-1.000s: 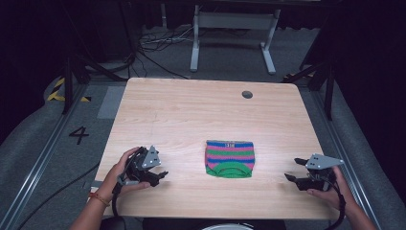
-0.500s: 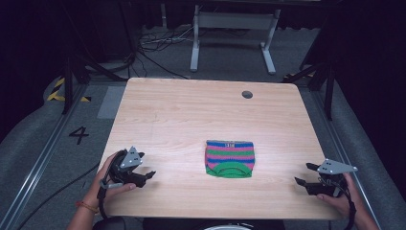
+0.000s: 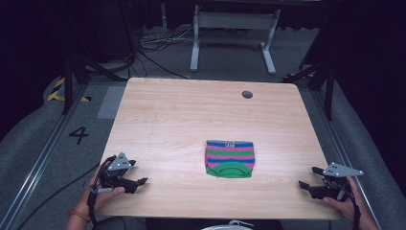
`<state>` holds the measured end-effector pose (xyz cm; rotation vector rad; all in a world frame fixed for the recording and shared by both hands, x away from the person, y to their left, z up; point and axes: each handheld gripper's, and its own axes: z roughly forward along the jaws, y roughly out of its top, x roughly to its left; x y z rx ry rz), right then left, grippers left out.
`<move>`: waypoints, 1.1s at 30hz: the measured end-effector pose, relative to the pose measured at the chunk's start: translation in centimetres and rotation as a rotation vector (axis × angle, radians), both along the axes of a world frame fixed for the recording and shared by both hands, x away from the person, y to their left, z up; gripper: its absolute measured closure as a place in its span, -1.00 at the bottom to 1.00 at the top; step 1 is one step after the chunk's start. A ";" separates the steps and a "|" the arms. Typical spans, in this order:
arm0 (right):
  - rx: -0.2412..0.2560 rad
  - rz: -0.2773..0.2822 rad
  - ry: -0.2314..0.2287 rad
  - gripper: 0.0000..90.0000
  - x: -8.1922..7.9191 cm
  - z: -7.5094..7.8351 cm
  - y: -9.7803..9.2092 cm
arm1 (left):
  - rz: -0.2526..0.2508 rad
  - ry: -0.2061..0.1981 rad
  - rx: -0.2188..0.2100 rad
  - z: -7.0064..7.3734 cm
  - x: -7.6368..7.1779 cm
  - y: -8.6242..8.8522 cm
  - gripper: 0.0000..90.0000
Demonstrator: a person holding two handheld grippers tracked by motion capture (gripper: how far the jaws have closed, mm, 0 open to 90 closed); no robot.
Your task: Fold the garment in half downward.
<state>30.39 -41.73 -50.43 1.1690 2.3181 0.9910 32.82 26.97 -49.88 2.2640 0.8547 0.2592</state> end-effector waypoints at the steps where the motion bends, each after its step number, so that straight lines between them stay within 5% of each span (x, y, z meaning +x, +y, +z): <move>1: 0.013 -0.007 0.010 -0.63 0.1 -0.1 -0.2 | 0.007 -0.004 -0.011 -0.1 -0.1 0.0 -0.60; 5: 0.022 -0.020 0.027 -0.66 0.3 -0.1 -0.3 | 0.009 -0.023 0.015 -0.1 -0.4 0.0 -0.59; 33: 0.020 -0.021 0.023 -0.66 0.3 -0.1 -0.3 | 0.047 -0.019 0.016 -0.1 -0.5 -0.1 -0.66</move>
